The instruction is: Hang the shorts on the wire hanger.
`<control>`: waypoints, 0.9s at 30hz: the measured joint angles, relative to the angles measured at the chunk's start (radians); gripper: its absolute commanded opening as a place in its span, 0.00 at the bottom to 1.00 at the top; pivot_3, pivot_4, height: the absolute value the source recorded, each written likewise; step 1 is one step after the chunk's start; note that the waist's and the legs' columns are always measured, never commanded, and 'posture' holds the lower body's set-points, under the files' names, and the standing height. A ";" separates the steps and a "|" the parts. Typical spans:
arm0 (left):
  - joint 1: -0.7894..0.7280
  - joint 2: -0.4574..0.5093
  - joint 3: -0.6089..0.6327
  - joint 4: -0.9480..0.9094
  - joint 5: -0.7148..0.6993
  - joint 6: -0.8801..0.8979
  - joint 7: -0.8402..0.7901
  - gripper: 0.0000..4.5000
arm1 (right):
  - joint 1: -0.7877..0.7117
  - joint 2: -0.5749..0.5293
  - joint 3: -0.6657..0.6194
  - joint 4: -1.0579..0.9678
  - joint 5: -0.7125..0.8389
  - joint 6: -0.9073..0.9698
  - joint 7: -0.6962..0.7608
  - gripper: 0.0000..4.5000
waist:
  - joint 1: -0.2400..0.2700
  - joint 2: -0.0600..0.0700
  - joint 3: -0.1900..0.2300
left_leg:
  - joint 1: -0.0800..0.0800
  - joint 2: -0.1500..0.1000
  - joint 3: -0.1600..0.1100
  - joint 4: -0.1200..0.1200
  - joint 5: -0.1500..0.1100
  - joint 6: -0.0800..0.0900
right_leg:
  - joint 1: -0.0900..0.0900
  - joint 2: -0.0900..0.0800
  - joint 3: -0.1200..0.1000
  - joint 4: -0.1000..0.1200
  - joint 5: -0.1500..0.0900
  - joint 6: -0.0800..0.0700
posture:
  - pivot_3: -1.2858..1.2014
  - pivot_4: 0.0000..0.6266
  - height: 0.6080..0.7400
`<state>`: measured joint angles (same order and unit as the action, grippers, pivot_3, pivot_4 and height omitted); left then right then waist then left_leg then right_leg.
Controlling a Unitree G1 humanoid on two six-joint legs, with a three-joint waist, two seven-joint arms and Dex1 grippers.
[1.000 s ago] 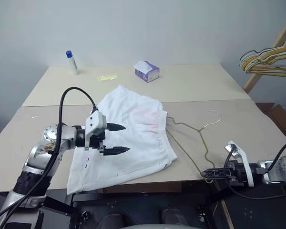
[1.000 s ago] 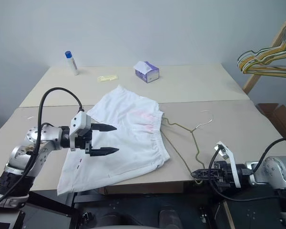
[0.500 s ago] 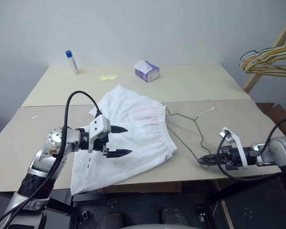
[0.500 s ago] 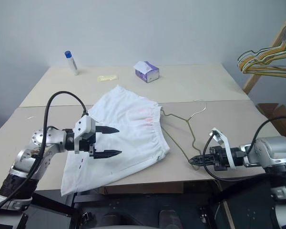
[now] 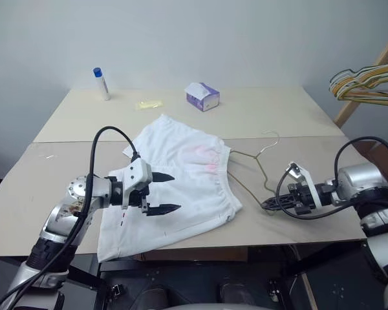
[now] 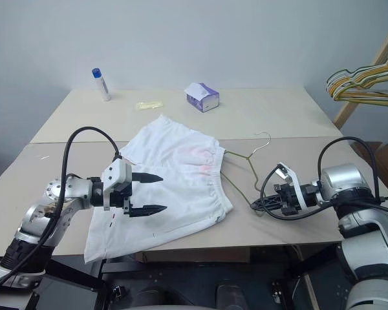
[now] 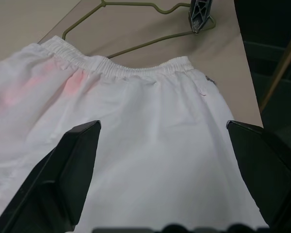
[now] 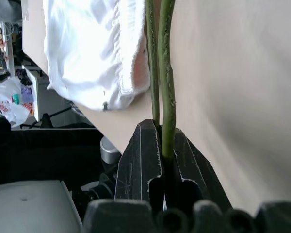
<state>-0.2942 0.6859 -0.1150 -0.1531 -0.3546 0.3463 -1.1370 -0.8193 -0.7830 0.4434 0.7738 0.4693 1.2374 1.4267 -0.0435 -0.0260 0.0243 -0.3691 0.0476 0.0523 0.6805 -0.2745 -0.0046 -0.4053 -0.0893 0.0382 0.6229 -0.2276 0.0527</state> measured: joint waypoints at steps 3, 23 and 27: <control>0.001 0.000 -0.001 -0.004 0.001 0.000 0.001 1.00 | -0.018 0.040 0.019 0.064 -0.050 -0.043 0.030 0.00 | 0.000 0.000 0.000 | 0.000 0.000 0.000 0.000 0.000 0.000 | 0.000 0.000 0.000 0.000 0.000 0.000 | 0.52 0.00 1.00; 0.014 -0.007 -0.010 -0.009 0.000 0.000 0.011 1.00 | 0.163 0.176 -0.328 -0.147 -0.142 -0.524 -0.259 0.00 | -0.002 0.002 0.000 | 0.000 0.000 0.000 0.000 0.000 0.000 | -0.001 0.000 0.000 0.002 0.000 0.000 | 0.51 0.00 1.00; -0.004 -0.008 -0.020 -0.006 0.001 -0.002 0.002 1.00 | 0.202 0.161 -0.334 -0.307 -0.184 -0.654 -0.290 0.00 | -0.003 0.002 0.000 | 0.000 0.000 0.000 0.000 0.000 0.000 | -0.001 0.000 0.000 0.002 0.000 0.000 | 0.51 0.00 1.00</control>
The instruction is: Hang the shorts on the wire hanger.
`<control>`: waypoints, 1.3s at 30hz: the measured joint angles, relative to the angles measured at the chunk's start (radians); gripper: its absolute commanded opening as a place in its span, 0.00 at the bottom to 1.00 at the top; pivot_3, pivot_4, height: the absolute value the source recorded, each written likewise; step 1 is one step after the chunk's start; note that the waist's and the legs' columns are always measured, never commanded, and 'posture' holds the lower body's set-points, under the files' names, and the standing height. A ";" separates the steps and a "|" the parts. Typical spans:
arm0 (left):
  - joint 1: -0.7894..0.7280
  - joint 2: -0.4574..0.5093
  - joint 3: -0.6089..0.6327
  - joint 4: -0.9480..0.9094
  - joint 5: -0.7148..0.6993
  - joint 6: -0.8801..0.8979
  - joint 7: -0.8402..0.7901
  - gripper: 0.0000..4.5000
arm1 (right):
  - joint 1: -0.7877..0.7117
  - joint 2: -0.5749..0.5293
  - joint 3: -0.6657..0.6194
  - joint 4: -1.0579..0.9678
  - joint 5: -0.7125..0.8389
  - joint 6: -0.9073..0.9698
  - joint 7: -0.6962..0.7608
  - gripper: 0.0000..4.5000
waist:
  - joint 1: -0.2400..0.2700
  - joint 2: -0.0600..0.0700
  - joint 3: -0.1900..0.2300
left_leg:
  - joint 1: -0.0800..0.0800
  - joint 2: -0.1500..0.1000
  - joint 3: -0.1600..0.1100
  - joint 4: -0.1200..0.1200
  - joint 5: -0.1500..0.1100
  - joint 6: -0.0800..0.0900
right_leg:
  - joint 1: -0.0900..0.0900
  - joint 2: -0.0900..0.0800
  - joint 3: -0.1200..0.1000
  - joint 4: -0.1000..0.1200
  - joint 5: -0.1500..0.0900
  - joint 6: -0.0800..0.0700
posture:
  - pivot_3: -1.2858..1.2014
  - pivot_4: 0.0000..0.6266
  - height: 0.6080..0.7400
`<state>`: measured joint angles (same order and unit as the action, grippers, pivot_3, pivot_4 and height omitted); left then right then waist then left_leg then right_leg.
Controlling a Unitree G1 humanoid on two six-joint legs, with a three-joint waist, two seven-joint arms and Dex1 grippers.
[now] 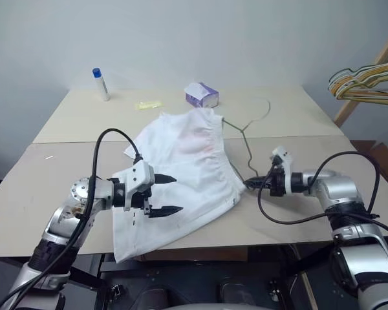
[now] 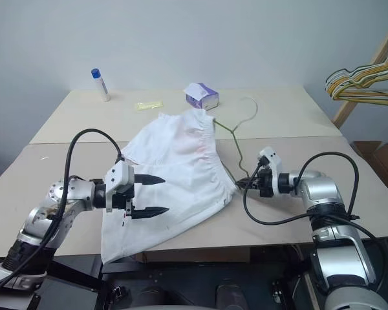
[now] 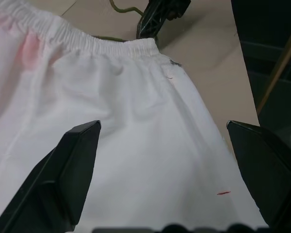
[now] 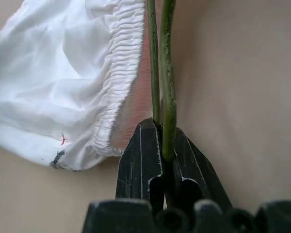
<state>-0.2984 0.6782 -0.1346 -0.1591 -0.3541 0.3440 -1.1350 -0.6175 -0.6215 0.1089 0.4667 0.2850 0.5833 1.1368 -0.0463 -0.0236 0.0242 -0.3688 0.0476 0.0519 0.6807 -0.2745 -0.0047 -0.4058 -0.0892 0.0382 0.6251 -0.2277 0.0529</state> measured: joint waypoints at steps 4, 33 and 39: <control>-0.027 0.001 0.019 0.001 -0.018 -0.012 -0.025 1.00 | 0.017 -0.022 0.034 -0.129 -0.065 -0.128 -0.004 0.00 | 0.000 0.000 0.000 | 0.000 0.000 0.000 0.000 0.000 0.000 | 0.000 0.000 0.000 0.000 0.000 0.000 | 0.51 0.00 1.00; -0.683 0.063 -0.050 0.822 0.210 -0.402 -0.391 1.00 | -0.054 0.005 0.268 -0.332 -0.351 -0.187 -0.027 0.00 | -0.002 0.000 0.000 | -0.002 0.000 0.001 0.001 0.000 0.000 | -0.001 0.000 -0.001 0.000 0.000 0.000 | 0.50 0.00 1.00; -0.722 0.041 -0.066 0.896 0.238 -0.437 -0.463 1.00 | -0.076 0.013 0.274 -0.360 -0.361 -0.117 -0.029 0.00 | -0.018 0.000 0.000 | -0.002 0.000 0.000 0.001 0.000 0.000 | -0.002 0.000 -0.001 0.000 0.000 0.000 | 0.50 0.00 1.00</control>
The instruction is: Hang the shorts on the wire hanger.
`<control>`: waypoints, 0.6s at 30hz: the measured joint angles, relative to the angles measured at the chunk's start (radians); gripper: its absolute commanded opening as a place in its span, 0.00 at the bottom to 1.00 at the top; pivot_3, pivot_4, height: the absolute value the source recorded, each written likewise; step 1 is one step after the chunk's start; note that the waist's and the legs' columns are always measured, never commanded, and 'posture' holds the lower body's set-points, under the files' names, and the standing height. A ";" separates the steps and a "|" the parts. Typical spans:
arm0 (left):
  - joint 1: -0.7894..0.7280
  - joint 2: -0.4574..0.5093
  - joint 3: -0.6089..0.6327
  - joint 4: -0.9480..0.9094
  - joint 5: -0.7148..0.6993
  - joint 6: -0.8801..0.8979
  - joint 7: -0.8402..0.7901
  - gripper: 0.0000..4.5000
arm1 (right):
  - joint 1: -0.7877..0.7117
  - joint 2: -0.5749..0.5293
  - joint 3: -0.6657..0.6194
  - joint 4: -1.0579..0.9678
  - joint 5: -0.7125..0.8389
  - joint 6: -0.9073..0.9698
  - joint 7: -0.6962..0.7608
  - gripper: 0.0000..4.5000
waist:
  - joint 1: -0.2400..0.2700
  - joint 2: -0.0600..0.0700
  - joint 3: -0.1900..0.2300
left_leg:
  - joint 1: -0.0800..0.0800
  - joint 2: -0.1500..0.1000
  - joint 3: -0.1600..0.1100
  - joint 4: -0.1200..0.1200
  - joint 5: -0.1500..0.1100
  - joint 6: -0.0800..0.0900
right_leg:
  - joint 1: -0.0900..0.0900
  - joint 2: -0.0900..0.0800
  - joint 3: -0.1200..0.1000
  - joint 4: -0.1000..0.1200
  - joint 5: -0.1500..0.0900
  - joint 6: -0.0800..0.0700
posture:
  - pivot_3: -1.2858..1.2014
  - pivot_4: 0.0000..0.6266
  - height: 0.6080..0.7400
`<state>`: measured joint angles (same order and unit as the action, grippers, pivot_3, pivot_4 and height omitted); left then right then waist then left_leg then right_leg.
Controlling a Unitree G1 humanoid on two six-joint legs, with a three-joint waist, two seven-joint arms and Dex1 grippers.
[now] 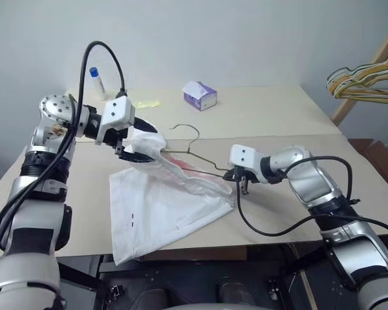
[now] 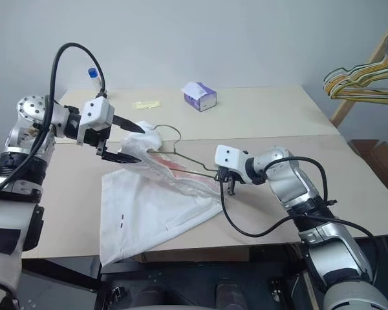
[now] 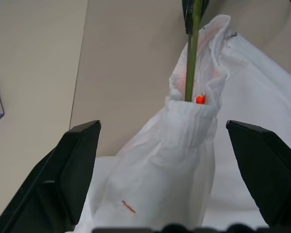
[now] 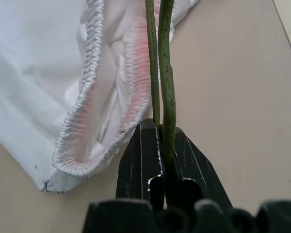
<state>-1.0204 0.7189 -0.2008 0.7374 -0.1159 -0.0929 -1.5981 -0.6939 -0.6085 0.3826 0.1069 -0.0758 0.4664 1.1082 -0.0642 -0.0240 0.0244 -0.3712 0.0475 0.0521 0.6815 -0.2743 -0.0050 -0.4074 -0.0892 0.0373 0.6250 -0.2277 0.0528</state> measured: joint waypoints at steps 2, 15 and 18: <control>0.000 0.000 -0.015 0.008 0.000 0.003 -0.010 0.91 | 0.000 0.000 0.000 -0.001 -0.002 0.012 -0.001 0.00 | -0.005 0.000 0.000 | 0.000 0.000 0.000 0.000 0.000 0.000 | 0.000 0.000 0.000 0.000 0.000 0.000 | 0.50 0.00 1.00; -0.030 -0.049 -0.025 0.120 0.082 -0.019 -0.007 0.00 | 0.000 -0.002 -0.001 -0.059 0.000 0.027 0.000 0.00 | -0.008 0.000 0.000 | -0.001 0.000 0.000 0.000 0.000 0.000 | -0.002 0.000 0.000 0.001 0.000 0.000 | 0.50 0.00 1.00; -0.032 -0.054 -0.025 0.131 0.091 -0.036 -0.010 0.00 | 0.000 -0.004 -0.001 -0.059 0.000 0.028 0.000 0.00 | -0.008 0.000 0.000 | -0.001 0.000 0.000 0.001 0.000 0.000 | -0.002 0.000 0.000 0.001 0.000 0.000 | 0.50 0.00 1.00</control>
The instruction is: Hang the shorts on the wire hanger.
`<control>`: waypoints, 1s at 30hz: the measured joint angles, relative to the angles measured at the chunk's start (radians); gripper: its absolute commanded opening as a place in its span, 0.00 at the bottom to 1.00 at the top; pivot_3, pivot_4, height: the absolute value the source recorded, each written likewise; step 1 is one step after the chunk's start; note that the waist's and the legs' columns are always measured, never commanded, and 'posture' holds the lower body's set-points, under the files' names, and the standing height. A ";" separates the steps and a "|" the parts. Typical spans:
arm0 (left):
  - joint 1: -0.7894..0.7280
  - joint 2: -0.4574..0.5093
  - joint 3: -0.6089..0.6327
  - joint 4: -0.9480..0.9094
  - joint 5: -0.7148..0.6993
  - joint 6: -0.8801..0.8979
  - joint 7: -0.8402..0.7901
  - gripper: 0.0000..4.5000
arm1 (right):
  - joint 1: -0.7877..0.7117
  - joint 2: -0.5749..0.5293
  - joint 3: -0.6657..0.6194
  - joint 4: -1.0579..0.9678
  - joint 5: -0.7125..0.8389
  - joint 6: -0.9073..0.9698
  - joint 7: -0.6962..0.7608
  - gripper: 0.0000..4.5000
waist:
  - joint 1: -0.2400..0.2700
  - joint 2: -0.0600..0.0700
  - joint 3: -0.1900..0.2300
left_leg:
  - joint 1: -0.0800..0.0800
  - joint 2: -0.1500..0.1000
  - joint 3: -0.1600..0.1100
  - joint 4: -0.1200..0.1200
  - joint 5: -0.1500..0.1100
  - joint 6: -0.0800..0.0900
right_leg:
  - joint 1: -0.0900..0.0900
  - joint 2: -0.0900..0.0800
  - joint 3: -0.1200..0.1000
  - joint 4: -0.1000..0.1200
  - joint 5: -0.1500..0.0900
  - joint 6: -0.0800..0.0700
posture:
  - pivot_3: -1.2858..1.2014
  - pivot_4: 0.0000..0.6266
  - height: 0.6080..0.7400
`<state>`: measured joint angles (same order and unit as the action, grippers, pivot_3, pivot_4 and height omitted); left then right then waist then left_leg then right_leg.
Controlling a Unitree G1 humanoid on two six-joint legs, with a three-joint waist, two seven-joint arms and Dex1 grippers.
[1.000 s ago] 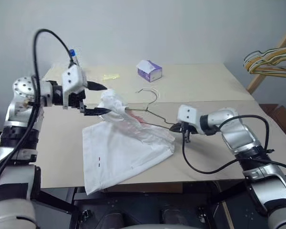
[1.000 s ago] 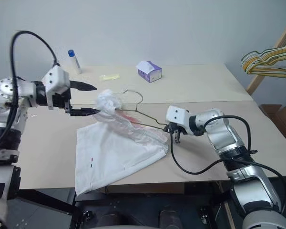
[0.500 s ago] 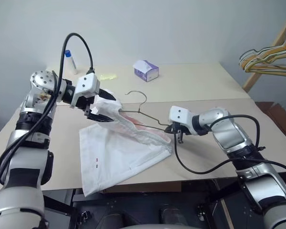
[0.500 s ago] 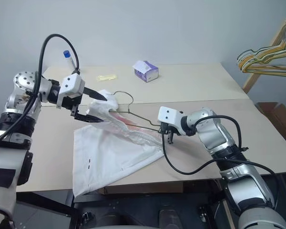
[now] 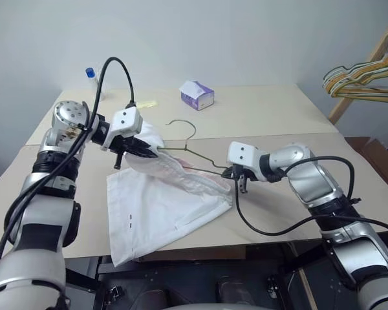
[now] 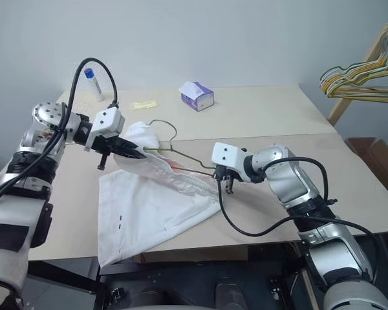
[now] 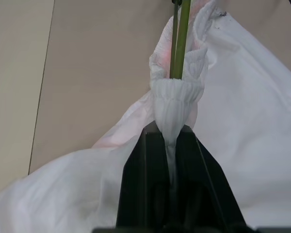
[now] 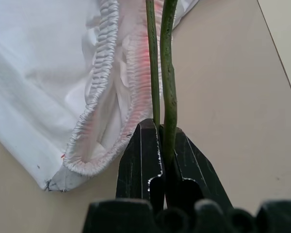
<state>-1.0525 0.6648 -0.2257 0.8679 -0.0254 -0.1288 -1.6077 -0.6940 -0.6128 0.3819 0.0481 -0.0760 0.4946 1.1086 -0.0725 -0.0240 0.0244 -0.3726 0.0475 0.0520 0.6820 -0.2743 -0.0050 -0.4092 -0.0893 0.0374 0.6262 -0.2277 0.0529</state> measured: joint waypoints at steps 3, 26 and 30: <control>0.000 -0.001 0.001 0.004 0.013 -0.024 0.013 0.00 | 0.000 -0.003 0.000 0.000 -0.004 -0.020 -0.007 0.00 | 0.000 0.000 0.000 | 0.000 0.000 0.000 0.000 0.000 0.000 | 0.000 0.000 0.000 0.000 0.000 0.000 | 0.50 0.00 1.00; -0.041 0.014 0.031 0.071 0.063 -0.111 0.150 0.00 | 0.115 -0.065 -0.316 -0.222 0.216 0.320 -0.106 0.89 | 0.002 0.000 0.000 | -0.001 0.000 0.000 0.000 0.000 0.000 | -0.001 0.000 0.000 0.000 0.000 0.000 | 0.48 0.00 1.00; -0.044 0.013 0.041 0.075 0.063 -0.113 0.148 0.00 | 0.212 0.009 -0.309 -0.264 0.264 0.408 -0.174 0.89 | -0.006 0.000 0.000 | -0.001 0.000 0.000 0.001 0.000 0.000 | -0.001 0.000 0.000 0.002 0.000 0.000 | 0.49 0.00 1.00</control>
<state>-1.0961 0.6779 -0.1851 0.9428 0.0374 -0.2419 -1.4601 -0.4821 -0.6042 0.0729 -0.2155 0.1882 0.9030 0.9341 -0.0786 -0.0244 0.0242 -0.3732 0.0477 0.0522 0.6826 -0.2743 -0.0050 -0.4101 -0.0892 0.0378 0.6279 -0.2277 0.0528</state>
